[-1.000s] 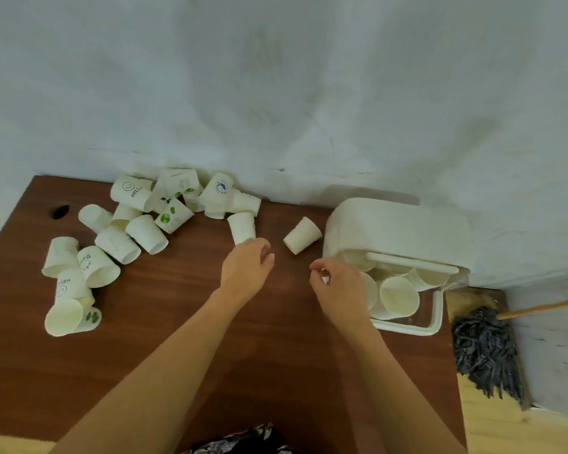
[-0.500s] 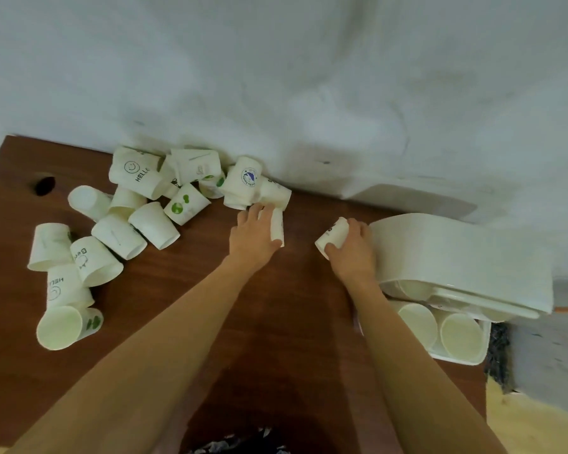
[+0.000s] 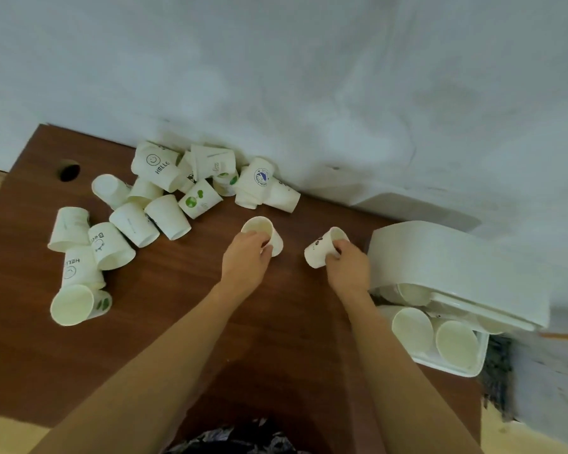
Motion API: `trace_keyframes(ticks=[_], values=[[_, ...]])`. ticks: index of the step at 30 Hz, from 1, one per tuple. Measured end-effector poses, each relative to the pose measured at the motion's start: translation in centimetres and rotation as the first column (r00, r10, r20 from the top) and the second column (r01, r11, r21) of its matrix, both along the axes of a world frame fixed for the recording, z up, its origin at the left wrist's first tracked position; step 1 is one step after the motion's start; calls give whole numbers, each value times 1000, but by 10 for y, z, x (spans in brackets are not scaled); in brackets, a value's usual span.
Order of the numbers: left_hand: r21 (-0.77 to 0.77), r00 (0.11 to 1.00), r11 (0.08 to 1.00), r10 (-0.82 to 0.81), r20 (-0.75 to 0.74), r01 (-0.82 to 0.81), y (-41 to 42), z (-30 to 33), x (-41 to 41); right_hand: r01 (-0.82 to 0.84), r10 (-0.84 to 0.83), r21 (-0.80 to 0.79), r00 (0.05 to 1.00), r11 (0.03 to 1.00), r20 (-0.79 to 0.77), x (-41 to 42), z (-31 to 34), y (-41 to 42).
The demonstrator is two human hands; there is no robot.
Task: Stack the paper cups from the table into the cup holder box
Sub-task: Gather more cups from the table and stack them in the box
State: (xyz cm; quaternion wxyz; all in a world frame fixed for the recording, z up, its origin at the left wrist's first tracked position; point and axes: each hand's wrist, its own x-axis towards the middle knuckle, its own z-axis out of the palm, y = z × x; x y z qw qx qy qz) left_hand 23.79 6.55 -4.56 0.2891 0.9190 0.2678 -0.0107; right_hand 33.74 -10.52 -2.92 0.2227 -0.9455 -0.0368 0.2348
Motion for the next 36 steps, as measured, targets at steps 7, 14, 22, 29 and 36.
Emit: trace_keyframes(ticks=[7,14,22,29,36], values=[[-33,990,999,38,137,-34,-53,71,-31,-19,-9,219,992,975,128,-60,65,-57],[-44,963,997,-51,266,65,-134,123,-43,86,-207,379,935,921,290,-96,109,-150],[20,888,929,-359,286,369,-217,139,-21,62,-215,332,869,941,446,-96,116,-239],[144,876,881,-467,120,451,-255,123,-10,-8,-132,263,850,965,511,-94,100,-267],[197,895,884,-442,55,424,-272,101,-6,-91,43,107,922,990,385,-81,81,-280]])
